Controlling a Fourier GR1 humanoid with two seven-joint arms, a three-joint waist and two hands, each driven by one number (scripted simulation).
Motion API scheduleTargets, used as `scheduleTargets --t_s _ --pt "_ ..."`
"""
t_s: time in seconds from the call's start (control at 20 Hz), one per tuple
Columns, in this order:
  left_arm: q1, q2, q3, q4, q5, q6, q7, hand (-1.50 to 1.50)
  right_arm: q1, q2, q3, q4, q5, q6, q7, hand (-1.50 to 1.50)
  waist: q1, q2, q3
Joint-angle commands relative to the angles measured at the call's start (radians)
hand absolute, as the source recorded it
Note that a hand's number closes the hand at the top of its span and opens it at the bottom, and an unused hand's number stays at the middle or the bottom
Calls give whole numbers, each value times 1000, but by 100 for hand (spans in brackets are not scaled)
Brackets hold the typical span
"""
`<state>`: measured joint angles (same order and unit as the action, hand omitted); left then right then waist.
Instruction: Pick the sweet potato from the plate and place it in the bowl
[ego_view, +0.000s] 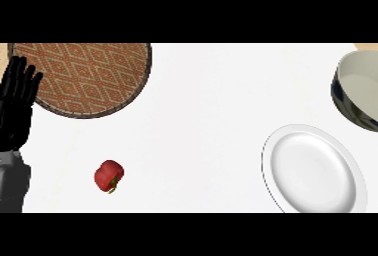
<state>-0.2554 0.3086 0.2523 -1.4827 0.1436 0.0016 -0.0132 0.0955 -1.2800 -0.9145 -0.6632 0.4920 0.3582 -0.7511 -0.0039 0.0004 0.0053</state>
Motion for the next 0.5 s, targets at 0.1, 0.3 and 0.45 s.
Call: scheduleTargets --t_s 0.1,0.3,0.45 --pt "-24 -28 -32 5 -32 27 -5 0 -150 -91 0 135 -98 167 -44 150 30 5 -2" --pt "-21 -33 -35 0 -31 25 -4 0 -197 -148 43 126 -135 283 -13 150 22 3 -4" --pt "-53 1 -19 23 -2 -14 20 0 -293 -145 116 92 -157 315 97 150 39 7 -5"
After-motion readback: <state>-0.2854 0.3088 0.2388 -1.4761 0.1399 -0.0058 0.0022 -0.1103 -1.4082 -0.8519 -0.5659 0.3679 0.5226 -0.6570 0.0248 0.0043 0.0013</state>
